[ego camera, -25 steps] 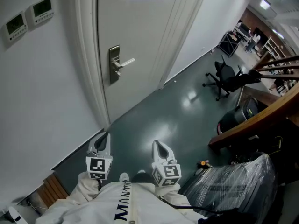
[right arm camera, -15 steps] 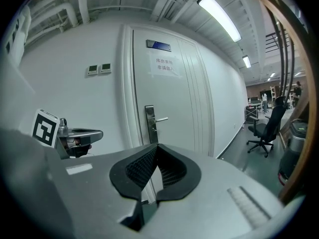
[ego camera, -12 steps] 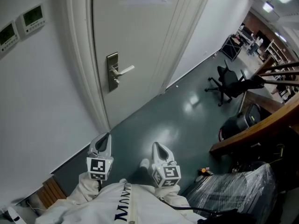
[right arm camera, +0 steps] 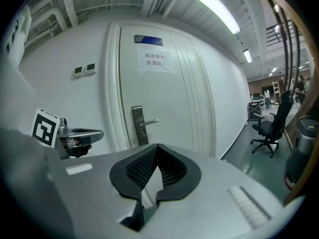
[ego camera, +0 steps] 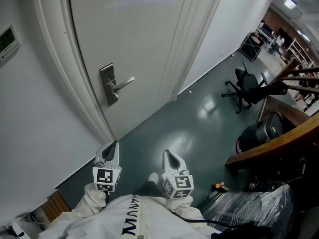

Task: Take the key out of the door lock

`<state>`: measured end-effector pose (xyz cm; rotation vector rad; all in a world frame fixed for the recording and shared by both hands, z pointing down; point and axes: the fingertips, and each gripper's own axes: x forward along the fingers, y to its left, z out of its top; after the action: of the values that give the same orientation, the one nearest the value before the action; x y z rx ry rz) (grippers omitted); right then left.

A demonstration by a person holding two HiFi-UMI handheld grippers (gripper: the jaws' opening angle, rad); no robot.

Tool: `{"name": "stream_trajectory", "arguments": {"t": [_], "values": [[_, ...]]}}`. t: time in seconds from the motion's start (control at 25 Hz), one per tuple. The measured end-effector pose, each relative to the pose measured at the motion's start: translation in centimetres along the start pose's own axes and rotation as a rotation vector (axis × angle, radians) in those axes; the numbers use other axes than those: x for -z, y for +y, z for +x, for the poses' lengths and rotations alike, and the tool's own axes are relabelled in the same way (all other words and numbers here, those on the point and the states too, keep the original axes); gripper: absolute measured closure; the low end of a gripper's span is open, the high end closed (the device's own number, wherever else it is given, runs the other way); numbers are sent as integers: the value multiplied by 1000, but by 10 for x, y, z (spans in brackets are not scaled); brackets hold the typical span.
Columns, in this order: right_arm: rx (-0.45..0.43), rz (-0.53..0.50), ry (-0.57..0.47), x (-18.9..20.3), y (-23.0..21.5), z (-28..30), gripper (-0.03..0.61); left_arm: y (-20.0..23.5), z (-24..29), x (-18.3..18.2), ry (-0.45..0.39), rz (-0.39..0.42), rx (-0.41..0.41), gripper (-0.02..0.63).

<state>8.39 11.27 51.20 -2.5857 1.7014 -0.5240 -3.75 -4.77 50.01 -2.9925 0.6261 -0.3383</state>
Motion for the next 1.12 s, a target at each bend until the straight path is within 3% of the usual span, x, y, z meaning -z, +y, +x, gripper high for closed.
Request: {"name": "stream_trajectory", "arguments": {"t": [0.72,1.12], "values": [[-84,8,6,-29,-113,60,578,-50,107,-35,24,40,-56,614],[-203,-5,33,-34,-104,98,578,-15,99,-25,66,15,-213,614]]}}
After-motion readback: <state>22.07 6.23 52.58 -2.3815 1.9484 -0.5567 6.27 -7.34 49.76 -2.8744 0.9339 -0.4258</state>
